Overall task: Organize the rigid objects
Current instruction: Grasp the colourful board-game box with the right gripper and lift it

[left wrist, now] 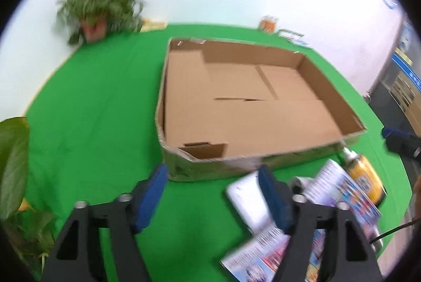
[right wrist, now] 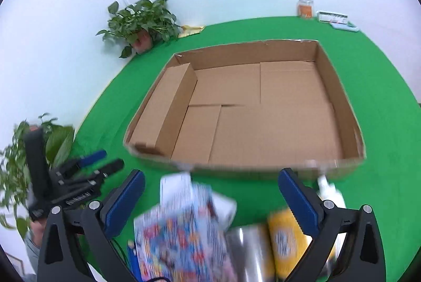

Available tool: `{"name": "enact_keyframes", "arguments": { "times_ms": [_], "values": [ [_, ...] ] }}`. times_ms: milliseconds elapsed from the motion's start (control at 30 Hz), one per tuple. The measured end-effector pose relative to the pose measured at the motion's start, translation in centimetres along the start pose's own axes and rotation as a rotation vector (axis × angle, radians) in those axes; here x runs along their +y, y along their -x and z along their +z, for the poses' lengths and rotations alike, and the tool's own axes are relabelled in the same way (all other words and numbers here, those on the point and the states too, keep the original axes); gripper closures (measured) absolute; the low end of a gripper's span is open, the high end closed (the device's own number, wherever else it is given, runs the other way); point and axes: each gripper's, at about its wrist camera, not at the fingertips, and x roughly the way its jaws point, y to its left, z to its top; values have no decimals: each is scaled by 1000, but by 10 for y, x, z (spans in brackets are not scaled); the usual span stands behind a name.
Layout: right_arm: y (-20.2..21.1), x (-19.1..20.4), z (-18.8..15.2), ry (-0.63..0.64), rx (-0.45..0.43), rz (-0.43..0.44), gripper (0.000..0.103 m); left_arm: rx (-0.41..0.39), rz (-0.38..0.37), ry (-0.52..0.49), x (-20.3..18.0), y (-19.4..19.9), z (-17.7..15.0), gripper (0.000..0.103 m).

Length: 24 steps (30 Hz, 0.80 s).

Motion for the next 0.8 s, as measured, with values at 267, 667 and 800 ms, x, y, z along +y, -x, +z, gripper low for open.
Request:
{"name": "enact_keyframes", "arguments": {
  "times_ms": [267,667,800],
  "values": [
    [52,25,-80,11,-74,24,1,35,-114,1,-27,25,-16,21],
    [64,37,-121,25,-106,-117,1,35,-209,-35,-51,15,-35,21],
    [57,37,-138,-8,-97,-33,1,121,-236,-61,-47,-9,-40,21]
  ]
}}
